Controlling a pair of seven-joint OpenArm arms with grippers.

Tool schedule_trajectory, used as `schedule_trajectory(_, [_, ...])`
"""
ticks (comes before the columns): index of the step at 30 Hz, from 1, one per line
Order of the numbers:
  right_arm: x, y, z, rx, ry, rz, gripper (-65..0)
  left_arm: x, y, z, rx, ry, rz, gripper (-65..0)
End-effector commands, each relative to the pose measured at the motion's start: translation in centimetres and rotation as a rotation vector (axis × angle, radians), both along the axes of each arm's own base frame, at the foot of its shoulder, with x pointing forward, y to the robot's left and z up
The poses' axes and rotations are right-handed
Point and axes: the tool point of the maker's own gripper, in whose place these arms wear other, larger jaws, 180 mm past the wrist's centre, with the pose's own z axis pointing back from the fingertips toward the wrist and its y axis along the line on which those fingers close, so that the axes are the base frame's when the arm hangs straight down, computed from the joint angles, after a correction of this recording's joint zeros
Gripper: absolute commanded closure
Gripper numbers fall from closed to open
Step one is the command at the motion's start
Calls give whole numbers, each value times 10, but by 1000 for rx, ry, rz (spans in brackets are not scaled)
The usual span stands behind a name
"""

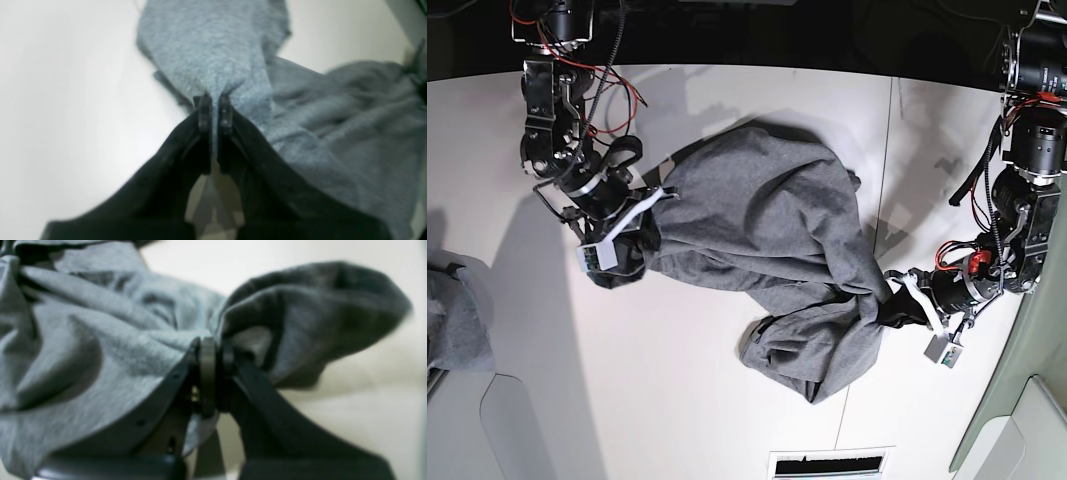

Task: Layout the t-shirt on the table in an organized manner, then fold the t-shirt properly
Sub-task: 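Grasp shirt edges with both grippers and pull them apart to spread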

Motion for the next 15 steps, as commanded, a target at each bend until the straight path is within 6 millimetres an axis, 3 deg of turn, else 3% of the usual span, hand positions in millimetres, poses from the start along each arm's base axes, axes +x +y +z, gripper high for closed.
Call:
schedule_trajectory(1, [6, -6, 17, 23, -61, -8, 0, 9, 3, 26, -36, -62, -12, 0])
schedule_trajectory(5, [-18, -44, 13, 1, -43, -68, 0, -16, 1, 27, -109, 2, -34, 0])
schedule_trajectory(12, [-54, -108, -1, -70, 18, -153, 0, -91, -19, 15, -181, 108, -128, 0])
schedule_trajectory(15, [-62, -140, 2, -87, 18, -217, 0, -121, -28, 18, -223, 128, -148, 0])
